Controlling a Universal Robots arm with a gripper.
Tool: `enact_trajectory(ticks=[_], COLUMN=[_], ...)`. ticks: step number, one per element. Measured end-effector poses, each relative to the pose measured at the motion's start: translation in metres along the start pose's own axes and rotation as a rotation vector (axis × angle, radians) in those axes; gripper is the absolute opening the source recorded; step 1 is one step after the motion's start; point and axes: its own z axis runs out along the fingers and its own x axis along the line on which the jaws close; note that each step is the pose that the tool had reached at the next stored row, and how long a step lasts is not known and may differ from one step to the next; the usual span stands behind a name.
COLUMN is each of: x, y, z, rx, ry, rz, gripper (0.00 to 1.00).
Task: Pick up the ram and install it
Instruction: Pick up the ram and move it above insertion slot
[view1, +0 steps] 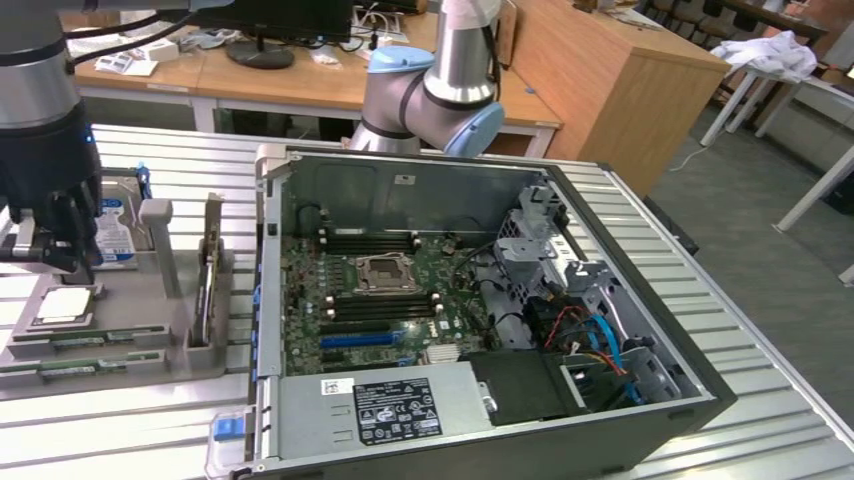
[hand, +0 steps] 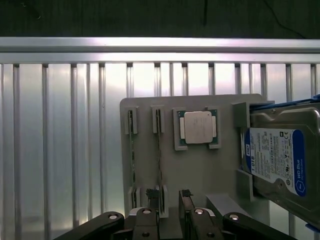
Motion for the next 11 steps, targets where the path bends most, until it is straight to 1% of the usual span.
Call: enact_trajectory(ticks=[11], x=[0.001], y=[-0.0005], z=[0.0183], rx=[-0.0001], ry=[0.0001], rz=[0.000], gripper=[0.30])
